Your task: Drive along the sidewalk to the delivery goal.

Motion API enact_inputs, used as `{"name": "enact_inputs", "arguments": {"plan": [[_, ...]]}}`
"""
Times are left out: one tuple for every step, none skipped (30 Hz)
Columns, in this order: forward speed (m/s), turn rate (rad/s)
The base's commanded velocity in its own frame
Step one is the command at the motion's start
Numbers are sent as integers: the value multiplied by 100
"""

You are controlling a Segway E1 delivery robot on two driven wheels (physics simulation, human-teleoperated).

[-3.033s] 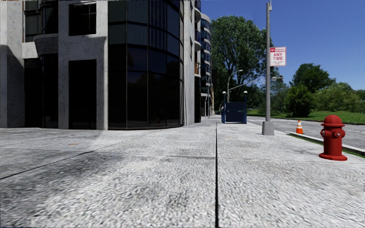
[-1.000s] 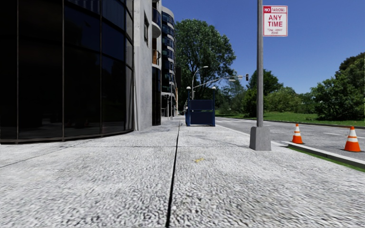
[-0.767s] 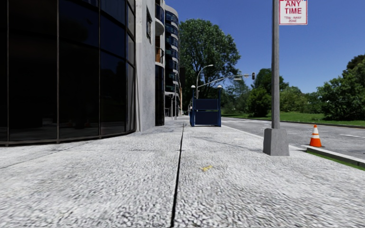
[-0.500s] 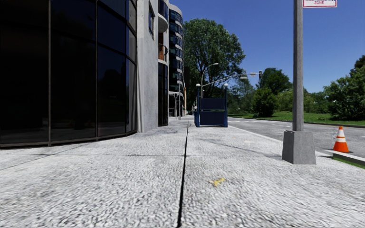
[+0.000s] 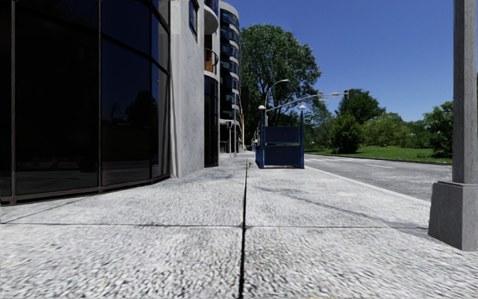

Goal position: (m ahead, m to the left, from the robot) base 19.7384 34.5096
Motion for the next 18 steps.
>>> {"name": "enact_inputs", "arguments": {"plan": [[200, 0], [200, 0], [200, 0], [200, 0], [200, 0], [200, 0], [200, 0], [200, 0], [200, 0], [200, 0], [200, 0], [200, 0], [200, 0], [200, 0], [200, 0], [200, 0], [200, 0], [200, 0]]}}
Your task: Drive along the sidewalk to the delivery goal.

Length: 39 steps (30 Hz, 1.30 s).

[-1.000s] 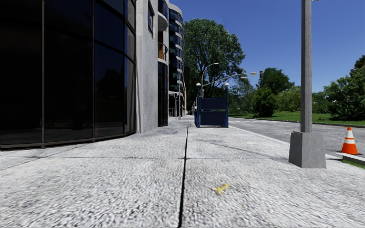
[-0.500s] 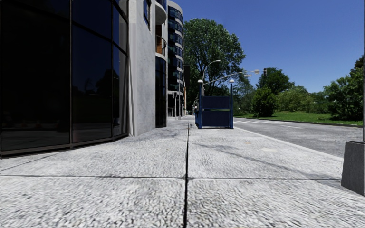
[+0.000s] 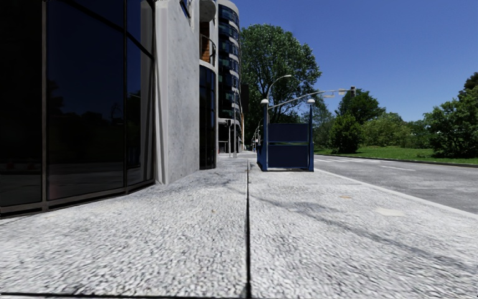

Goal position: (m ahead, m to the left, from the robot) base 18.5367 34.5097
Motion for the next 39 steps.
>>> {"name": "enact_inputs", "arguments": {"plan": [[200, 0], [200, 0], [200, 0], [200, 0], [200, 0], [200, 0], [200, 0], [200, 0], [200, 0], [200, 0], [200, 0], [200, 0], [200, 0], [200, 0], [200, 0], [200, 0], [200, 0], [200, 0], [200, 0], [200, 0], [200, 0], [200, 0], [200, 0], [200, 0], [200, 0], [200, 0], [200, 0], [200, 0], [200, 0], [200, 0], [200, 0], [200, 0], [200, 0], [200, 0], [200, 0], [200, 0], [200, 0], [200, 0], [200, 0]]}}
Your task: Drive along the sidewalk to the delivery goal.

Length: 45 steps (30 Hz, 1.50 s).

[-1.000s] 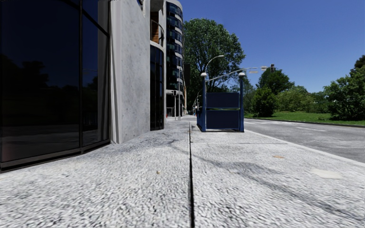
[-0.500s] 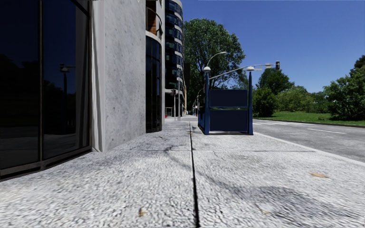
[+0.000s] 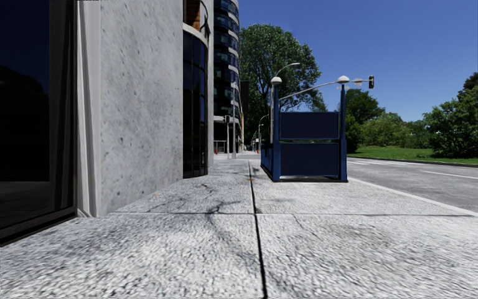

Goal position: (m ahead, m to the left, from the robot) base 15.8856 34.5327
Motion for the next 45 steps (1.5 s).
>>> {"name": "enact_inputs", "arguments": {"plan": [[200, 0], [200, 0], [200, 0], [199, 0], [199, 0], [199, 0], [199, 0], [199, 0], [199, 0], [199, 0], [199, 0], [199, 0], [199, 0], [199, 0], [199, 0], [199, 0], [199, 0], [200, 0], [200, 0], [200, 0], [200, 0], [200, 0], [200, 0], [200, 0], [200, 0], [200, 0], [200, 0], [200, 0], [200, 0], [200, 0], [200, 0], [200, 0], [199, 0], [199, 0], [200, 0], [200, 0], [199, 0], [199, 0], [198, 0], [198, 0], [198, 0], [198, 0], [198, 0], [198, 0], [198, 0]]}}
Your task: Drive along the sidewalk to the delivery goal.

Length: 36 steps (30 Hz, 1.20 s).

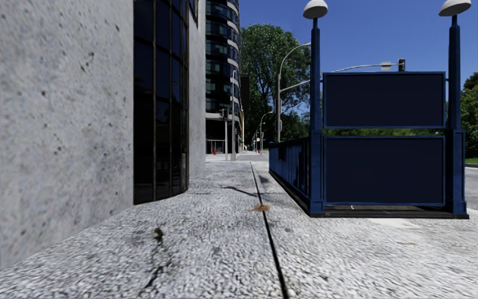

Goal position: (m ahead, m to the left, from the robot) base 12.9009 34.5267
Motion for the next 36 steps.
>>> {"name": "enact_inputs", "arguments": {"plan": [[198, 0], [198, 0], [198, 0], [198, 0], [198, 0], [198, 0], [198, 0], [198, 0], [198, 0], [198, 0], [198, 0], [198, 0], [198, 0], [198, 0], [198, 0], [198, 8], [198, 22], [199, 14], [199, 14], [199, 2], [199, 0], [199, 0], [199, 0], [199, 0], [199, 0], [199, 0], [199, 0], [199, 0], [199, 0], [199, 0], [199, 0], [199, 0], [199, 0], [199, 0], [199, 0], [200, 0]]}}
